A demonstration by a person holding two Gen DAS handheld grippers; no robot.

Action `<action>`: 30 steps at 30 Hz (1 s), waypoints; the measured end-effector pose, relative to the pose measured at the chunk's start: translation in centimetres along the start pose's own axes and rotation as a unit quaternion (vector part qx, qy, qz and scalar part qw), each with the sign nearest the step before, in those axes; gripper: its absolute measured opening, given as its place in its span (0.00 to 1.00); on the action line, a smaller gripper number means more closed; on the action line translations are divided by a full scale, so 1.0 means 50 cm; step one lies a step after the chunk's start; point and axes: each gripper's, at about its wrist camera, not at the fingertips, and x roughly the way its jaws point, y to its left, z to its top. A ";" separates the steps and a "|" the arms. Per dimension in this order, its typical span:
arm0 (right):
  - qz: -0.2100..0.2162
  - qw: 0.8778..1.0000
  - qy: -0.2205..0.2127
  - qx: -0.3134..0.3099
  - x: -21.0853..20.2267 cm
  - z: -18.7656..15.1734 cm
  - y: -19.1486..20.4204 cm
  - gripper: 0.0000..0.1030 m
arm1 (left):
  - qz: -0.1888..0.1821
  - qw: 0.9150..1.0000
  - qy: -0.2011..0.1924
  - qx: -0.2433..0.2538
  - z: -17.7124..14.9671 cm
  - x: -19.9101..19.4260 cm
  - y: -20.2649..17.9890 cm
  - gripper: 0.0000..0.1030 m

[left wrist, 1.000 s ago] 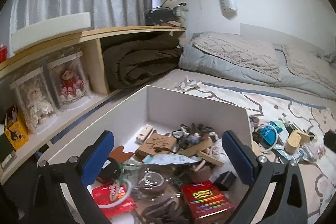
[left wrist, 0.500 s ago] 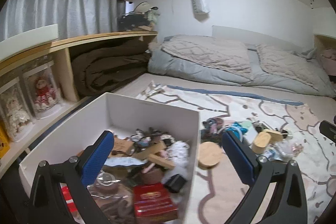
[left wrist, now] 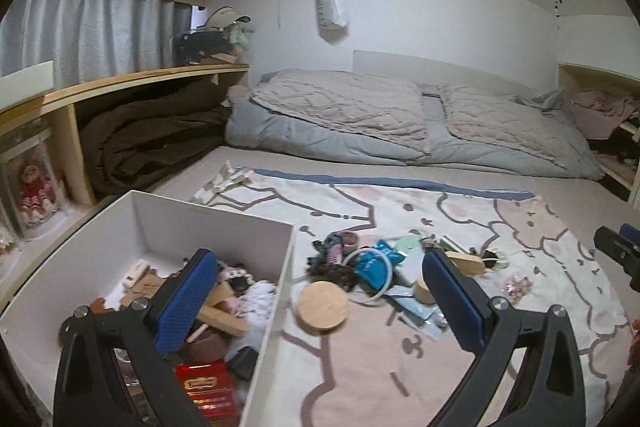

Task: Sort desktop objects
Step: 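Withdraw both grippers from the box back toward the remaining clutter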

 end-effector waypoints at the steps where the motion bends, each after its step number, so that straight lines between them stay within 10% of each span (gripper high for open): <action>1: -0.002 1.000 0.000 0.003 0.000 0.000 -0.005 1.00 | -0.003 1.000 0.001 -0.001 0.003 0.003 -0.006 1.00; 30: -0.029 0.996 0.038 0.075 0.094 -0.056 -0.128 1.00 | -0.084 0.992 0.079 0.059 -0.075 0.129 -0.193 1.00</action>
